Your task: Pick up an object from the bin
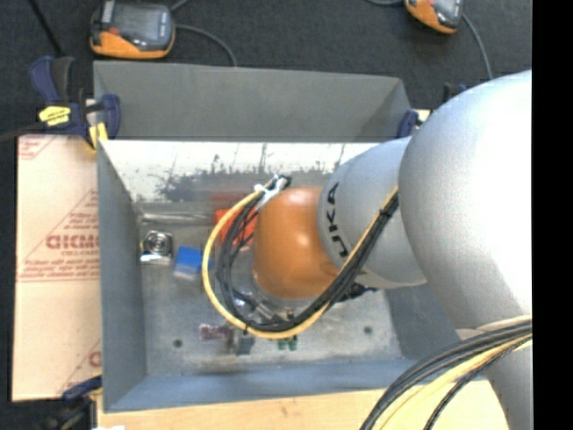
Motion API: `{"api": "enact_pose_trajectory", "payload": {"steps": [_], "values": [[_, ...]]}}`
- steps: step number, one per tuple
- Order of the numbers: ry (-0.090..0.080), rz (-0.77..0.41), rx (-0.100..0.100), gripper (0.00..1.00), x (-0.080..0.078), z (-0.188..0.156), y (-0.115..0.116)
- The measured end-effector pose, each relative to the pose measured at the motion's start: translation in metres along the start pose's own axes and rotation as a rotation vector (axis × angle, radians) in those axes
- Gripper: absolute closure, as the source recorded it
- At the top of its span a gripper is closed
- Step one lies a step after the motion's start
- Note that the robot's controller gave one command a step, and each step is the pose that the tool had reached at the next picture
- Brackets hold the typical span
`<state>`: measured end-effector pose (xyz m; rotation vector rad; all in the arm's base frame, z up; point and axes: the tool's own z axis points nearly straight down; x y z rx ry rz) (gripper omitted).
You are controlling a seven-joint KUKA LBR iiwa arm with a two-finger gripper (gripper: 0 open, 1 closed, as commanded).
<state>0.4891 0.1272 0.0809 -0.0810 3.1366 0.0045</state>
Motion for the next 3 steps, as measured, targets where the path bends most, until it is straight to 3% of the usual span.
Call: {"api": "enact_pose_trajectory", "payload": {"steps": [1,3], "values": [[-0.002,0.002,0.0,1.0,-0.002,-0.056,0.0],[-0.001,0.005,0.0,1.0,-0.005,-0.088,0.0]]}}
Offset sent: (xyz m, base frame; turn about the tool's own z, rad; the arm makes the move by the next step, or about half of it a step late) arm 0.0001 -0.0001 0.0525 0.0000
